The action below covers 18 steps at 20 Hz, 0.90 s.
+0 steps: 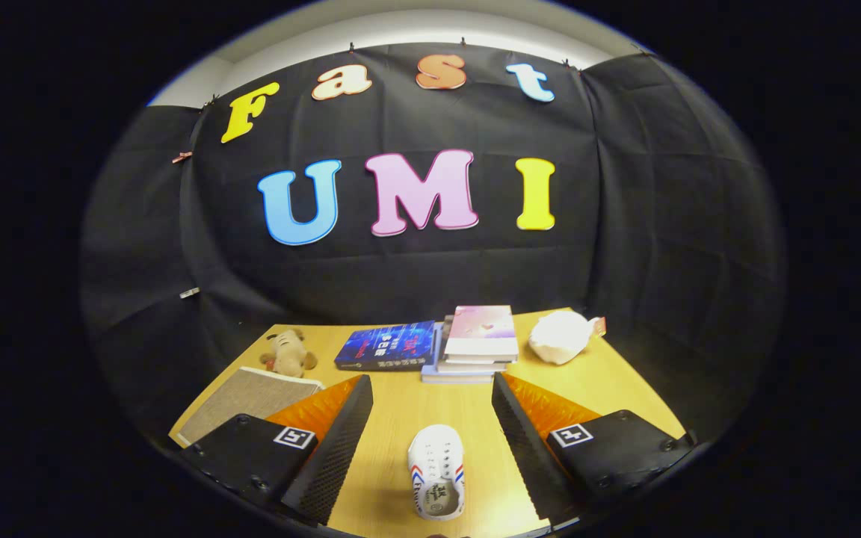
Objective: Open the storage box then place both shoes into the box .Put the left shoe in first, then the right shoe, with the right side of both shoes facing outward in a uniform manner.
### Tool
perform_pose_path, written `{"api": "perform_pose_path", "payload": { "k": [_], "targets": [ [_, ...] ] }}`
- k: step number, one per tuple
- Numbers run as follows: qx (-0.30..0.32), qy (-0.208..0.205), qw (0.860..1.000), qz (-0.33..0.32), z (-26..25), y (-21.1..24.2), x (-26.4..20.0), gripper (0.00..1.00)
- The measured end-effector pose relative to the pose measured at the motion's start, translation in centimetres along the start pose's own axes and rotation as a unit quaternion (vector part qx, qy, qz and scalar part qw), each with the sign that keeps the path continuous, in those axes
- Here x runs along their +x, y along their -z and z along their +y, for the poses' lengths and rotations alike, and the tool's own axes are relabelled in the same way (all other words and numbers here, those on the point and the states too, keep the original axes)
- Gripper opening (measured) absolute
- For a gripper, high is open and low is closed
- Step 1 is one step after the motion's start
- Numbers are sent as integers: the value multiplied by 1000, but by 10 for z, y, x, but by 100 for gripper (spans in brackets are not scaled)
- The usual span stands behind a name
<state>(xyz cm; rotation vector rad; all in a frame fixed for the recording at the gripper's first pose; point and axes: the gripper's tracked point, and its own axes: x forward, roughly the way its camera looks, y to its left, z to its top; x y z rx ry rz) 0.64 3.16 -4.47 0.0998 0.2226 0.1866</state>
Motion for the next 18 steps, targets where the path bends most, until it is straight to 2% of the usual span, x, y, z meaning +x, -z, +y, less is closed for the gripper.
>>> {"api": "perform_pose_path", "payload": {
  "k": [3,7,9,12,18],
  "targets": [
    [45,-62,996,53,18,24,13,99],
    [81,-146,977,135,48,64,24,98],
    [113,-202,956,181,70,88,20,98],
    [169,-276,912,252,102,126,11,98],
    [184,-389,846,314,141,168,-12,98]
  ]
}}
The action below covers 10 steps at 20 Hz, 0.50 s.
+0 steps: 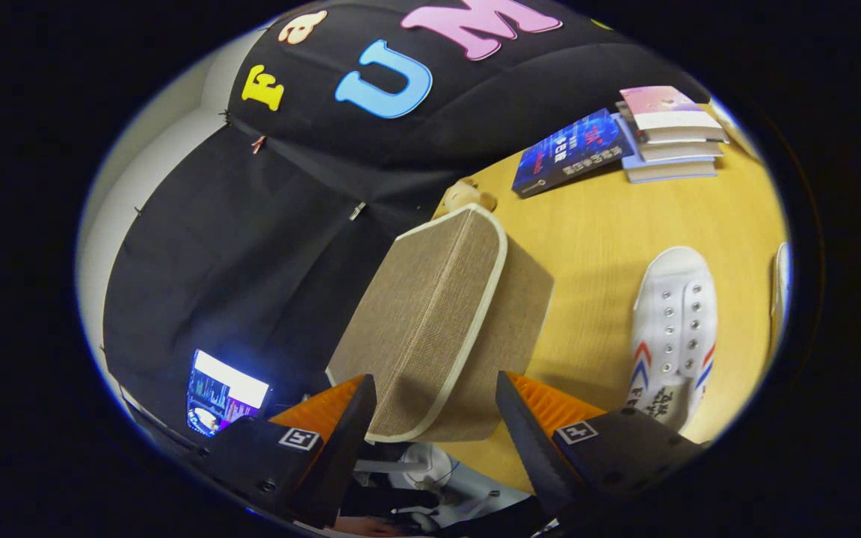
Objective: Open the storage box then place both shoes into the box .Put the left shoe in first, then the right shoe, with the right side of both shoes facing outward in a uniform manner.
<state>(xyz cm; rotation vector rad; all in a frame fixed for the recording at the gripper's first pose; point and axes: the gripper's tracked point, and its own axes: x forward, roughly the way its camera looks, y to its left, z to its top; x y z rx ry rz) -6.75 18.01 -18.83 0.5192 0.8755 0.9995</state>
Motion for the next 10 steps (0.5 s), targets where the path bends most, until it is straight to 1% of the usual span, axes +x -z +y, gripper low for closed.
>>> {"api": "perform_pose_path", "payload": {
  "k": [5,7,10],
  "targets": [
    [32,-54,997,54,4,22,27,98],
    [41,-67,995,61,4,22,32,98],
    [73,-91,990,73,9,23,38,98]
  ]
}}
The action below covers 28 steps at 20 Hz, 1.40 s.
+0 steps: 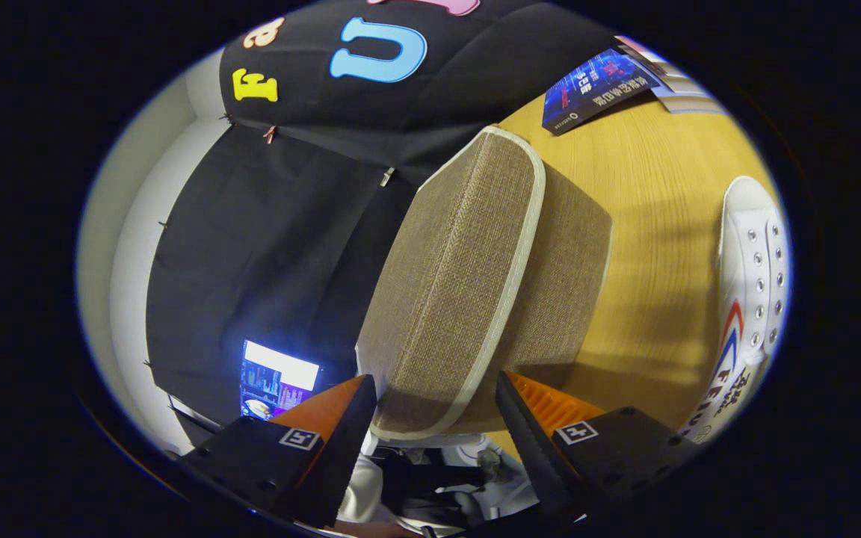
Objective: Open the storage box then place both shoes into the box .Put the left shoe in first, then the right shoe, with the right side of both shoes facing outward in a uniform manner.
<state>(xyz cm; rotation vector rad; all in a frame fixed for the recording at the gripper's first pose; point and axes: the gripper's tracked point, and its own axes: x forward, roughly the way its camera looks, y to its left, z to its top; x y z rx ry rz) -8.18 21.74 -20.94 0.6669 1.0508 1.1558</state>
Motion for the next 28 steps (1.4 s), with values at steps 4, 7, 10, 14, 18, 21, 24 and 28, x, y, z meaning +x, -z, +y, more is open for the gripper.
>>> {"api": "perform_pose_path", "payload": {
  "k": [4,7,10,14,18,21,24,28],
  "targets": [
    [34,-23,999,6,5,-3,5,98],
    [72,-42,997,-4,15,-12,-3,97],
    [96,-67,993,-14,32,-22,-17,97],
    [133,-96,986,-29,54,-37,-34,96],
    [157,-108,981,-37,70,-48,-41,79],
    [150,-111,982,-40,84,-53,-40,46],
    [142,-81,985,-56,84,-59,-30,16],
    [138,-69,985,-75,115,-66,-19,5]
  ]
}}
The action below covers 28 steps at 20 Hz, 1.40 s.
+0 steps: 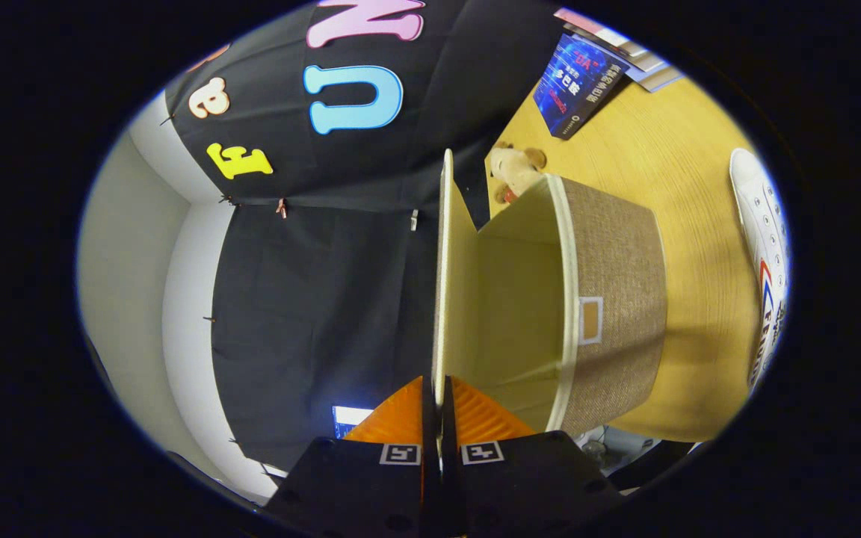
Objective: Open the storage box then place both shoes into the box .Put the left shoe in first, then the right shoe, with the right side of both shoes facing outward in a uniform manner.
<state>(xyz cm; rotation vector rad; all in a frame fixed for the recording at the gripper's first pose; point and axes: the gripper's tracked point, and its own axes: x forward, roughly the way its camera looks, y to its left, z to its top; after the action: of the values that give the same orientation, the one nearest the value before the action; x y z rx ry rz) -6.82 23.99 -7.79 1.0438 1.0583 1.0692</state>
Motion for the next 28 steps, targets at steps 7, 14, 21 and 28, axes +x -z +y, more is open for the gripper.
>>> {"api": "perform_pose_path", "payload": {
  "k": [7,14,21,28],
  "targets": [
    [-40,38,998,-6,57,3,48,5],
    [-46,57,997,-18,102,3,120,8],
    [-55,71,996,-10,118,25,211,8],
    [-104,117,987,42,79,67,297,10]
  ]
}}
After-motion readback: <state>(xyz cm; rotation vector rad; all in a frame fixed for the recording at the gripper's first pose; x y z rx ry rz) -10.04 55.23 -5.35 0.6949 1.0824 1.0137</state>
